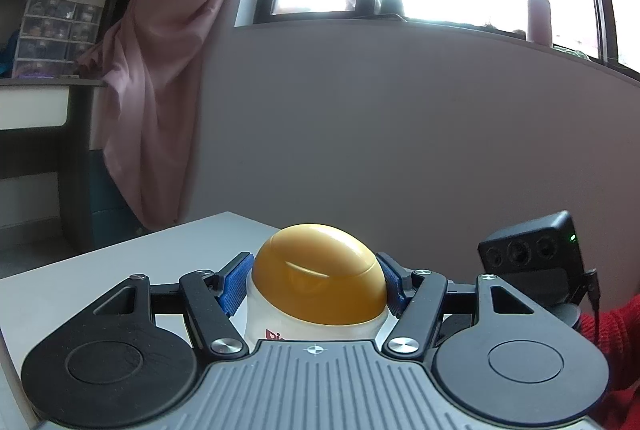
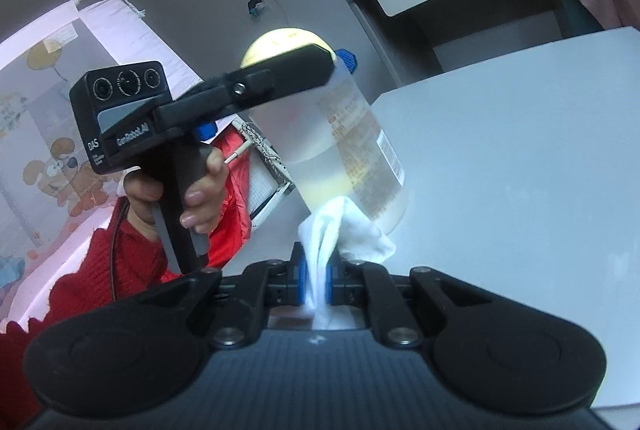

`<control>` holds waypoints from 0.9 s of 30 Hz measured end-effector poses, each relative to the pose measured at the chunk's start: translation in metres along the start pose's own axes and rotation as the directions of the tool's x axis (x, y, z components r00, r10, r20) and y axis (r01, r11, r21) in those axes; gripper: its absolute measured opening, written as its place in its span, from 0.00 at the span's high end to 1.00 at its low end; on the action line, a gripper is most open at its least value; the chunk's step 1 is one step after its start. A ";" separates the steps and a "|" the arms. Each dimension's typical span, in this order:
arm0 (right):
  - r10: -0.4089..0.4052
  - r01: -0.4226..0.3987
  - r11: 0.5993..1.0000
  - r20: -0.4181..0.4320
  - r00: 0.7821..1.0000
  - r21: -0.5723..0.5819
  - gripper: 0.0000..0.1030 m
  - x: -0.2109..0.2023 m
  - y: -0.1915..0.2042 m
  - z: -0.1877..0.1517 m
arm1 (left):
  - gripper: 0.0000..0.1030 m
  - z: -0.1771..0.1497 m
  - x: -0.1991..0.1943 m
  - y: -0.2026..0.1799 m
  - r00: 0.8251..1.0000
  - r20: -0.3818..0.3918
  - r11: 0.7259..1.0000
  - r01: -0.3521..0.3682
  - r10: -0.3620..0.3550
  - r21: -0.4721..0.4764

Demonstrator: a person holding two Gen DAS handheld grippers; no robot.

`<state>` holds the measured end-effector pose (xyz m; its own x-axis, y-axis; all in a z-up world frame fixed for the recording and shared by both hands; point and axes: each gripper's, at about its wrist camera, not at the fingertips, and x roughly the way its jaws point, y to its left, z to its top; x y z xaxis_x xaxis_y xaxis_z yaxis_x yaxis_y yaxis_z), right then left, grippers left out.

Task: Clean container
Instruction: 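Wipe the bottle's side with the right gripper's cloth while the left gripper holds it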

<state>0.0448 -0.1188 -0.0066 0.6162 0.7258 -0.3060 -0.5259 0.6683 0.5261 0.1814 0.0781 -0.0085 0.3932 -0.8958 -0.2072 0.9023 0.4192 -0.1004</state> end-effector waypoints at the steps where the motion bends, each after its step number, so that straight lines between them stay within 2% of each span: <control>1: 0.007 -0.007 1.000 0.011 1.000 -0.011 0.91 -0.002 0.003 0.002 | 0.37 0.000 0.000 -0.001 1.000 -0.001 1.000 0.001 -0.001 0.001; 5: 0.019 -0.017 0.998 0.050 0.999 -0.055 0.91 -0.009 0.015 0.014 | 0.37 -0.001 0.000 0.000 1.000 -0.001 1.000 0.004 -0.004 -0.003; 13: 0.058 -0.053 0.997 0.102 0.993 -0.049 0.91 -0.019 0.015 0.029 | 0.37 0.000 -0.001 0.000 1.000 -0.003 1.000 0.002 -0.002 -0.008; 27: 0.062 -0.063 0.998 0.045 0.997 0.027 0.91 -0.012 -0.009 0.006 | 0.36 0.002 -0.001 0.003 1.000 -0.011 1.000 -0.003 0.003 -0.007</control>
<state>0.0461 -0.1343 -0.0030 0.6082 0.7577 -0.2366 -0.5479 0.6165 0.5655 0.1840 0.0798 -0.0064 0.3937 -0.8930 -0.2181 0.8998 0.4229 -0.1070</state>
